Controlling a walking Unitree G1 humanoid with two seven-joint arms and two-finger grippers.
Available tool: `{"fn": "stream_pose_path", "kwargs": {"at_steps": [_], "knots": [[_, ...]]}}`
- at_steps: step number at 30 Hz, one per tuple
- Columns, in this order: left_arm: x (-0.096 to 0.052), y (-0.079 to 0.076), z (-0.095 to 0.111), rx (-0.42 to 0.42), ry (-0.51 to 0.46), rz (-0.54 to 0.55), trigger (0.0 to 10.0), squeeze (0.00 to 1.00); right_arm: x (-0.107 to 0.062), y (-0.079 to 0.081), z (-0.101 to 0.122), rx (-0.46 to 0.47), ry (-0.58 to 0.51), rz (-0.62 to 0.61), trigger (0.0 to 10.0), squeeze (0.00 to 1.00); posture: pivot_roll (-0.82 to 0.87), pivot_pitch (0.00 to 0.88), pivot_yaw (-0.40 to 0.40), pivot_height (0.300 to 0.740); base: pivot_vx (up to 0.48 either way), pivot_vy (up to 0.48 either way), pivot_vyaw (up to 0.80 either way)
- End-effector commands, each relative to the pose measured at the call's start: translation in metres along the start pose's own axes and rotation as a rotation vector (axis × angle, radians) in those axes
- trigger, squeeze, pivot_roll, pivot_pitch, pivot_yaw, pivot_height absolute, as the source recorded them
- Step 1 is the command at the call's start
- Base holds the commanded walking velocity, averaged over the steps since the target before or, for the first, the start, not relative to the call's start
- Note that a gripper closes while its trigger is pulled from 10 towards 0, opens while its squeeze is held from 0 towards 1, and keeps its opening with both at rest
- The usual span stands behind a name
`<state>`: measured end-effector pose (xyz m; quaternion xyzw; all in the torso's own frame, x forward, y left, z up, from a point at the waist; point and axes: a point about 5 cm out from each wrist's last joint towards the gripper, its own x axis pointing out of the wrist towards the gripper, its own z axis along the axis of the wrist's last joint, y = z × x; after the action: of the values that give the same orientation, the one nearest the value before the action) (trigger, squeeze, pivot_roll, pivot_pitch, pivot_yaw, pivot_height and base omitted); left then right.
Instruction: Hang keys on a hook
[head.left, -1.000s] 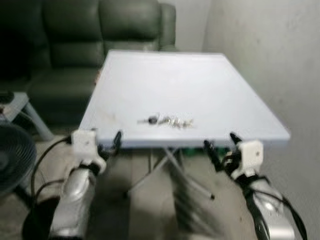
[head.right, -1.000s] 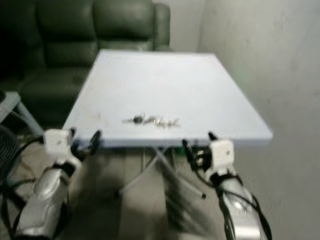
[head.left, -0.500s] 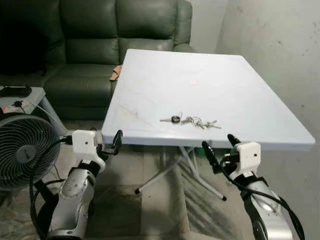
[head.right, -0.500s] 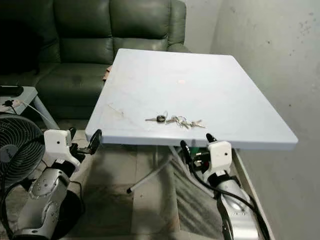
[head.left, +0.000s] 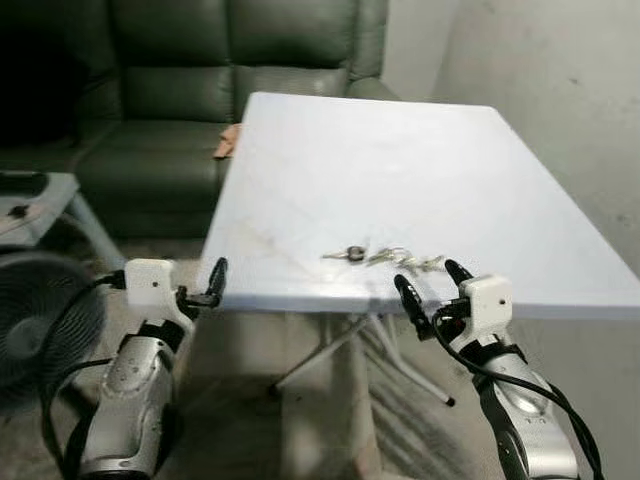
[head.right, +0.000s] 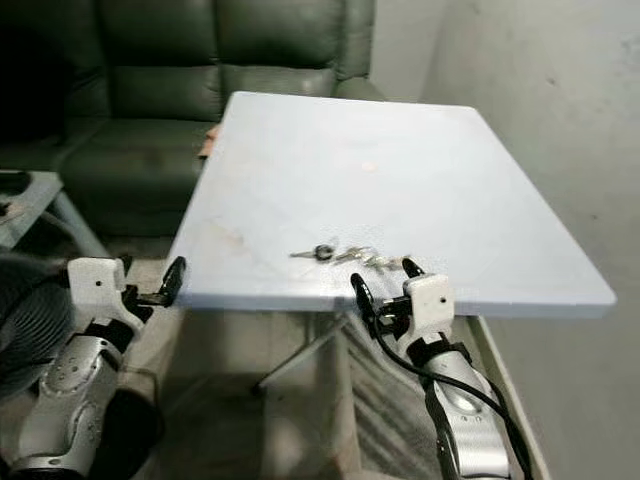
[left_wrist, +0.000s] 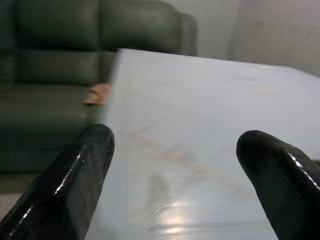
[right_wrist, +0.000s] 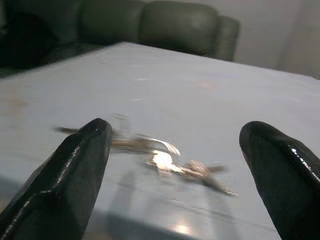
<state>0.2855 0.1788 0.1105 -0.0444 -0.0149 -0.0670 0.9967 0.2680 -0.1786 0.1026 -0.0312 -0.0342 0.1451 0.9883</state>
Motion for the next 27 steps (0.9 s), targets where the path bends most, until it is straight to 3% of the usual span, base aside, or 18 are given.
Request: {"fn": "stream_pose_path", "kwargs": {"at_steps": [1, 12, 19, 22, 27], "knots": [[0.0, 0.002, 0.002, 0.029, 0.004, 0.008, 10.0, 0.0, 0.002, 0.001, 0.004, 0.009, -0.015, 0.005, 10.0, 0.0, 0.02, 0.0, -0.01, 0.74, 0.322, 0.0, 0.0], [-0.001, -0.007, -0.001, 0.055, 0.005, 0.005, 10.0, 0.0, 0.003, 0.001, 0.0, 0.011, 0.013, 0.012, 10.0, 0.0, 0.01, 0.0, -0.011, 0.74, 0.0, 0.0, 0.0], [-0.008, -0.02, -0.009, 0.072, 0.022, -0.066, 10.0, 0.0, 0.005, 0.001, 0.0, 0.014, 0.04, 0.019, 10.0, 0.0, 0.01, 0.0, -0.017, 0.74, 0.0, 0.0, 0.0], [-0.01, -0.027, -0.012, 0.076, 0.03, -0.11, 10.0, 0.0, 0.01, -0.002, 0.0, 0.066, 0.054, -0.001, 10.0, 0.0, 0.02, 0.0, -0.026, 0.74, 0.0, 0.0, 0.0], [-0.016, -0.04, -0.018, 0.107, 0.042, -0.201, 10.0, 0.0, 0.021, -0.006, 0.001, 0.069, 0.09, -0.02, 10.0, 0.0, 0.02, 0.0, -0.032, 0.74, 0.0, 0.0, 0.0]]}}
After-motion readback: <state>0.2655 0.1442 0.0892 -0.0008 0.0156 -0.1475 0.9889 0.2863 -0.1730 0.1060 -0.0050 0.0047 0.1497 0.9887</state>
